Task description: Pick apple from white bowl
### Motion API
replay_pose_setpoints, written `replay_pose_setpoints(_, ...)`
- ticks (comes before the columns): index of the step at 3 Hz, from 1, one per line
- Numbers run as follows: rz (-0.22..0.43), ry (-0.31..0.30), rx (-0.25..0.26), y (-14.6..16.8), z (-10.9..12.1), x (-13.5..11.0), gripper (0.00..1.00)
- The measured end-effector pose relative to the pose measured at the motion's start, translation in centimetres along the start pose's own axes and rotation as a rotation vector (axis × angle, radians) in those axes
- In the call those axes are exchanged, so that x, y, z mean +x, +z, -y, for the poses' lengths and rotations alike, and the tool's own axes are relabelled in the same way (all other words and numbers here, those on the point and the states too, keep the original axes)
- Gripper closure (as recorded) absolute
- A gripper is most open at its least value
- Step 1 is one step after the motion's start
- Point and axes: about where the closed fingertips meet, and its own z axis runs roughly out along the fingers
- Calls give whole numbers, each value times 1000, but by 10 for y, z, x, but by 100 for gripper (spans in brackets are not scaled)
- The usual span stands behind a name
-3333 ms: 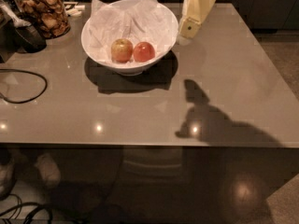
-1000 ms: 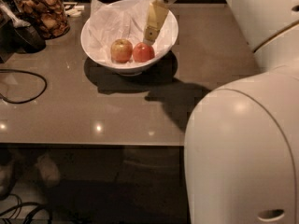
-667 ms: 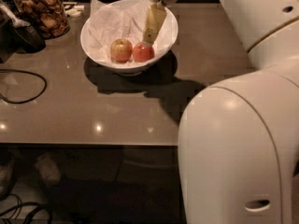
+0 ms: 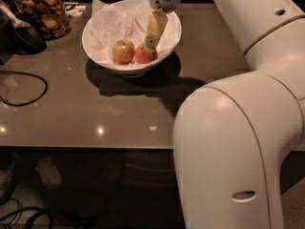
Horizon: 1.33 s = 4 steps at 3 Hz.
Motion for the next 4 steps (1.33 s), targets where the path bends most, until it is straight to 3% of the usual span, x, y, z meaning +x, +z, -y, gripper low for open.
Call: replay_pose_setpoints(4, -4, 26, -29, 29, 17, 0, 20)
